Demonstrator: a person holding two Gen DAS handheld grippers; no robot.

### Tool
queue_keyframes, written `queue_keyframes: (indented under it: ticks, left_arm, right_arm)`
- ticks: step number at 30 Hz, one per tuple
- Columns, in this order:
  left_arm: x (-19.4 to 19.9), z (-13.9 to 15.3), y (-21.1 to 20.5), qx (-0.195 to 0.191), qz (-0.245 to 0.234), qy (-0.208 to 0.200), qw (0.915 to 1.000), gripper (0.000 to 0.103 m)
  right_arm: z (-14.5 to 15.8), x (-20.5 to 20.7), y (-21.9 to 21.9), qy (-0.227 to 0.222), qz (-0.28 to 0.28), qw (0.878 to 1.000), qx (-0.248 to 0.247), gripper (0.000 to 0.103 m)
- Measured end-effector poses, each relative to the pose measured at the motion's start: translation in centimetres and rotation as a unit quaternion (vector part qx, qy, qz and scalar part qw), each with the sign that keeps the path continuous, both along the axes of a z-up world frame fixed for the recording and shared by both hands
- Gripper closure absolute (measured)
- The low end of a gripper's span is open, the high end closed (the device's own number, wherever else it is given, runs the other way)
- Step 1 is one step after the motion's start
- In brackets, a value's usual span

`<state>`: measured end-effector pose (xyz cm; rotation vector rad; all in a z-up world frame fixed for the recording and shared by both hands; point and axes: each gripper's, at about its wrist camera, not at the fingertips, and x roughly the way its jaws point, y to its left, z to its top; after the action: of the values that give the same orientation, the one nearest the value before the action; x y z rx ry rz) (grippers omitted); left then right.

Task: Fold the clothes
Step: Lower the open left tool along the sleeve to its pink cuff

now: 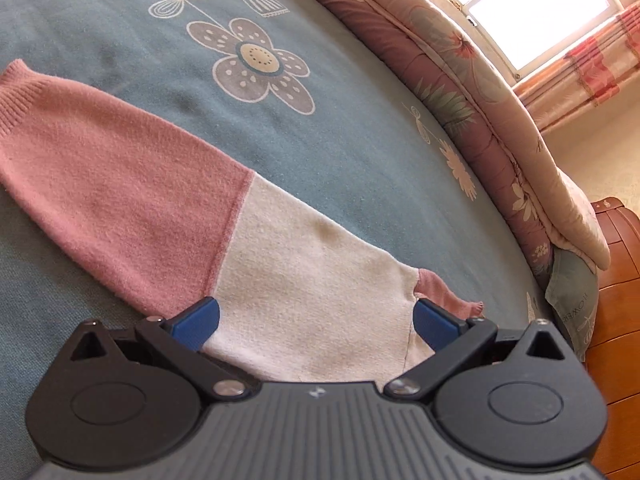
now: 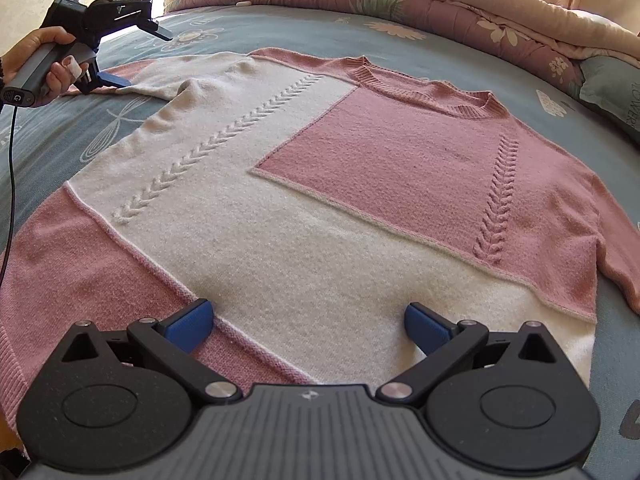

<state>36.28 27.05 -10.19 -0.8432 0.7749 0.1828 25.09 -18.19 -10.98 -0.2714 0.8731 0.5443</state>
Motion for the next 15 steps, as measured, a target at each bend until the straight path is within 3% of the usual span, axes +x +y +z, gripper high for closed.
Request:
queue_keyframes:
  ticks: [6,12,15]
  left_arm:
    - [0.6,0.6,-0.4,-0.021,-0.025,-0.013,0.9994,0.001]
    - [0.5,-0.5,-3.1,0.005,-0.067,0.012,0.9977,0.001]
    - [0.6,0.4,-3.2,0.000,-0.062,-0.002,0.9981,0.001]
  right_arm:
    - [0.0,0.0,0.0,-0.001,0.000,1.000,0.001,0.000]
    - [0.0,0.0,0.0,-0.003,0.000,1.000,0.002,0.000]
    - [0.0,-0.1,0.1,-0.003,-0.001,1.000,0.000,0.000]
